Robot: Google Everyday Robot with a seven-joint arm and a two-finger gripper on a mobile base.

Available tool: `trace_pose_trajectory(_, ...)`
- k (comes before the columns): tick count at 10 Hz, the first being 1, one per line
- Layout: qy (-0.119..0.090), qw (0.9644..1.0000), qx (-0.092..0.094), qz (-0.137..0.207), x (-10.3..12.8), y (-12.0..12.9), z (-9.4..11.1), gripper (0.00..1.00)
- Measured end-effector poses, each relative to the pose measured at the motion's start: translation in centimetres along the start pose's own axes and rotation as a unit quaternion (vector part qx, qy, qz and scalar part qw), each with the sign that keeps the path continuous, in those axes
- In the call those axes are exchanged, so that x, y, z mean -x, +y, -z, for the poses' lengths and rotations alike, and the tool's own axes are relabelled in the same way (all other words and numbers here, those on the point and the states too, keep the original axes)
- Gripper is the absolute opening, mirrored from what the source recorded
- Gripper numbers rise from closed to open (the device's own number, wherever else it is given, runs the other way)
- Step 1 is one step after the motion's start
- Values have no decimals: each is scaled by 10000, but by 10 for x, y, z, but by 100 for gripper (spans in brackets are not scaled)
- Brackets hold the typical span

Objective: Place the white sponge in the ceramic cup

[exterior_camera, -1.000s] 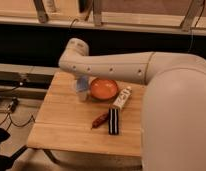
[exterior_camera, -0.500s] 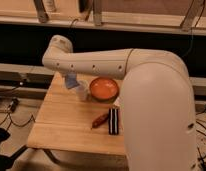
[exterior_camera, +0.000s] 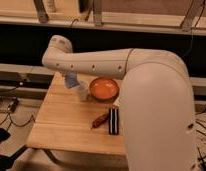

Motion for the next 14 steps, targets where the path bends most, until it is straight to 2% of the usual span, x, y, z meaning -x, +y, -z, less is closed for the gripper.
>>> trace_pose_trajectory(1,-52,9999,-137,-59,6,-14,-6,0)
trace_pose_trajectory(3,-122,9995,-214,-180,15,-26,-17,0)
trace_pose_trajectory(4,-170,9994,-106,-298,20,-22,-29,0)
trace_pose_trajectory(8,-147,9976,246,-633,20,-10,-76,0)
trace_pose_trajectory(11,-169,9949,294,-947,21,-25,-107,0)
trace_pose_trajectory(14,-176,9910,292,-1294,14,-48,-123,0)
